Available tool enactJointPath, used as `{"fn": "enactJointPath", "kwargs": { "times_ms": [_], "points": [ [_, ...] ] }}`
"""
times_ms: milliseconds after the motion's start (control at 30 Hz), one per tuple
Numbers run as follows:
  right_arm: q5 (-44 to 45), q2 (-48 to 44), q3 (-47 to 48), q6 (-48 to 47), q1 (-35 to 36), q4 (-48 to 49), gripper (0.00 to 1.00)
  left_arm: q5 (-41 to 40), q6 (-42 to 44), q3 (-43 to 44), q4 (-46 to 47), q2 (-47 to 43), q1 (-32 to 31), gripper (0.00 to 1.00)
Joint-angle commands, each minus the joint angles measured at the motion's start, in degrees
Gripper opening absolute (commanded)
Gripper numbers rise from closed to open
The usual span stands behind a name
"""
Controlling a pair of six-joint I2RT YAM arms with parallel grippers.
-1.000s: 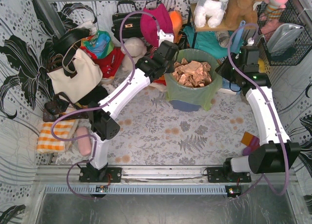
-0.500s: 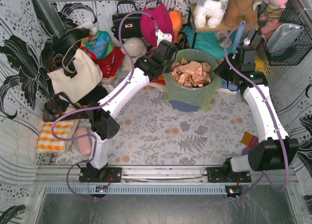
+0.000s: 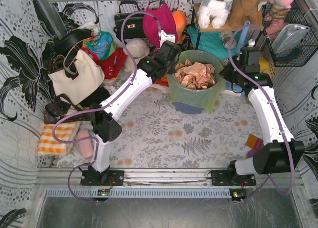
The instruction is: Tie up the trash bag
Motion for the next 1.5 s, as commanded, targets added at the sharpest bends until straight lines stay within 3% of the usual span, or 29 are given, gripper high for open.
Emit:
{"fn": "enactJointPath", "kwargs": {
  "times_ms": [0, 333, 800, 1133, 1467],
  "points": [
    [-0.11, 0.62, 2.06, 0.97, 1.02, -1.27, 0.00, 2.65, 0.15, 0.64, 0.94, -1.39, -0.15, 0.00],
    [0.31, -1.75, 8.79, 0.78, 8.20, -9.64, 0.00, 4.49, -0.91, -1.22, -6.37, -8.46, -2.36, 0.00],
    [3.76, -8.50, 8.56, 11.41, 30.92, -17.68, 0.00, 3.52, -11.26, -29.64, -10.45, -36.39, -11.16, 0.00],
    [6.41, -6.67, 10.63, 16.85, 46.82, -20.92, 0.00, 5.75, -22.12, -41.46, -16.27, -51.37, -19.27, 0.00],
    [7.32, -7.34, 5.79, 19.06, 50.18, -19.18, 0.00, 5.64, -26.11, -48.42, -18.00, -58.70, -19.90, 0.00]
  ]
}}
